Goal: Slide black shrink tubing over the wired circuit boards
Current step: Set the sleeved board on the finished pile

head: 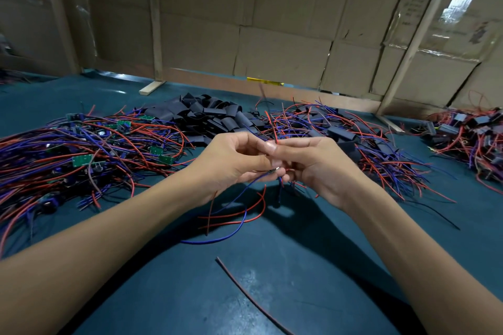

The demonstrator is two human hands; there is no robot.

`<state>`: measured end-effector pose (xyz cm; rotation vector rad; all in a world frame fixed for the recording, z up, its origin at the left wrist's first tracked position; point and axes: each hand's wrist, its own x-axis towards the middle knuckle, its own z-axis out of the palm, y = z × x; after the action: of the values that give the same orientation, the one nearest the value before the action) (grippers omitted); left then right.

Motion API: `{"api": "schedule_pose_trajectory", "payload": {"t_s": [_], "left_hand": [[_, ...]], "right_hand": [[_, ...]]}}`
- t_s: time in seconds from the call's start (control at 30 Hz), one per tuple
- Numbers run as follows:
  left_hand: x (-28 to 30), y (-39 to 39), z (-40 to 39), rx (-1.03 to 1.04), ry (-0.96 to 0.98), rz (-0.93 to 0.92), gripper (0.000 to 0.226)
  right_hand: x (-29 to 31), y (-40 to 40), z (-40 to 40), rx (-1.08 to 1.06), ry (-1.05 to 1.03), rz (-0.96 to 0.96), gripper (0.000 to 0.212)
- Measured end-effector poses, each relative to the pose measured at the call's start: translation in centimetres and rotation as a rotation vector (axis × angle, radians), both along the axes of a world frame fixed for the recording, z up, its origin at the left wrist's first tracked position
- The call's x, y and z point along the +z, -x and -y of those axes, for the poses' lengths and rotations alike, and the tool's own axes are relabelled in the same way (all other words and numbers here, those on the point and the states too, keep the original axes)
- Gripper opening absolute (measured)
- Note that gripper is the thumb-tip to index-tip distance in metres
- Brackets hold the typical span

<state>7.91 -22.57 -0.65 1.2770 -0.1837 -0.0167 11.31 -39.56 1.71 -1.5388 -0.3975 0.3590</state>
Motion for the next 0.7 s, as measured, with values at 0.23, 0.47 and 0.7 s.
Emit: {"api": "schedule_pose_trajectory", "payload": {"t_s": [0.23,0.47,0.7], "left_hand": [[0.1,-0.1,0.1,0.038,-0.042,0.019,0.020],[0.4,0.4,0.0,-0.118,-0.004,-0.036,0.027],[0.7,0.5,-0.4,-0.223,0.043,-0.087,0.037]], "right_hand": [[0.2,-0.5,0.7,-0.084,0.082,0.143,0.012],[1.0,-1.1,1.5,-0.063,-0.294,-0.136,0.020],[1.0,-1.7,2.6,0.051,-0.452,-0.166,0.018]]}}
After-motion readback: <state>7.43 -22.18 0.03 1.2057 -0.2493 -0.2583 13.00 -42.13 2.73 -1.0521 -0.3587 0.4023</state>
